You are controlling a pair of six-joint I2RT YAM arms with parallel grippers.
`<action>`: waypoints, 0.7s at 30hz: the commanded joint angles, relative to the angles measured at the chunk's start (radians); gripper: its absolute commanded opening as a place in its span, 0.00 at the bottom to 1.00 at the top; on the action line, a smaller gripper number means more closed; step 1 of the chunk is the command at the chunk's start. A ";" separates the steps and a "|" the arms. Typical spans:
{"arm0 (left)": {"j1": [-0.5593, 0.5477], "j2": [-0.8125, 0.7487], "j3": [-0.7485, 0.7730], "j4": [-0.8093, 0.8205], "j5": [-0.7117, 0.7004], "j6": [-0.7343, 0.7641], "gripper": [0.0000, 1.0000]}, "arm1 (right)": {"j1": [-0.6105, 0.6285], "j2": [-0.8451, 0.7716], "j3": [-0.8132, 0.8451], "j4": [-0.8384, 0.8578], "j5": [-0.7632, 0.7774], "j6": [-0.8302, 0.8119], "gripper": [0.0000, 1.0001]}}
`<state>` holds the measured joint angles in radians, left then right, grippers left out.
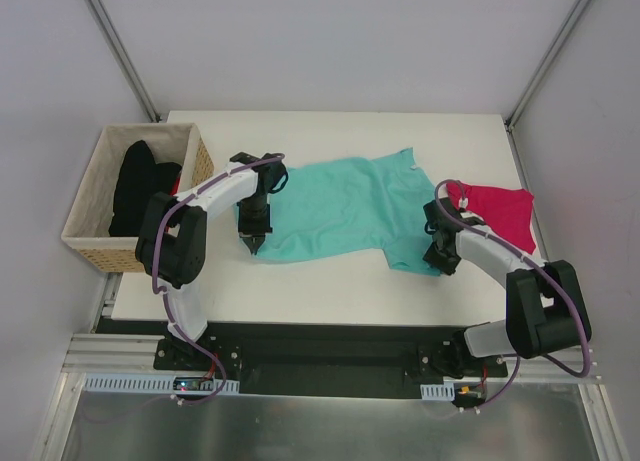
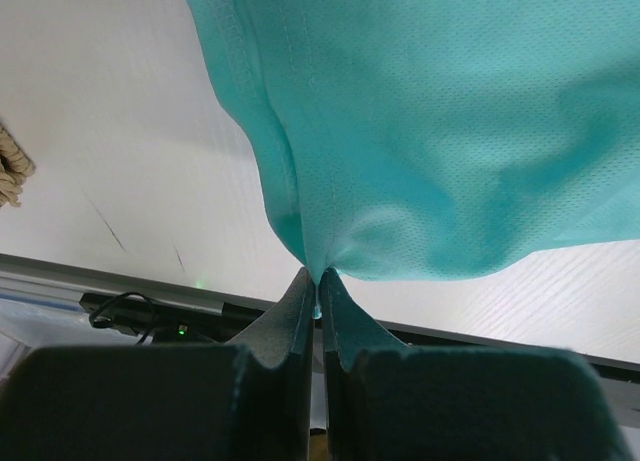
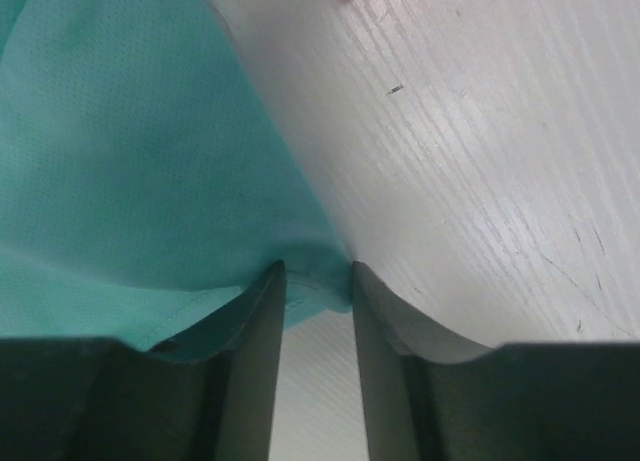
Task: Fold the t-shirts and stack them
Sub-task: Grap the side of the flattened tshirt closest away from the robot with both arms
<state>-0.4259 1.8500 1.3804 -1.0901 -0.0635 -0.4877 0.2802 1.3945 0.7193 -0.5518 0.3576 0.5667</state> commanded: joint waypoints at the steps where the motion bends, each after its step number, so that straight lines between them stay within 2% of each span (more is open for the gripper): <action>1: -0.002 -0.035 0.006 -0.053 -0.022 -0.019 0.00 | 0.005 0.000 -0.023 0.020 -0.005 0.022 0.28; 5: -0.002 -0.026 0.025 -0.056 -0.022 -0.014 0.00 | 0.005 -0.009 -0.029 0.020 -0.008 0.027 0.02; 13: -0.002 -0.015 0.060 -0.059 -0.025 -0.008 0.00 | 0.005 -0.028 0.026 -0.026 0.032 0.016 0.01; 21: -0.001 -0.038 0.150 -0.060 -0.064 -0.020 0.00 | 0.005 -0.071 0.184 -0.109 0.098 -0.050 0.01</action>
<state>-0.4259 1.8500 1.4532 -1.1145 -0.0845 -0.4873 0.2806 1.3796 0.7929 -0.5953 0.3889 0.5583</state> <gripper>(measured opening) 0.009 0.019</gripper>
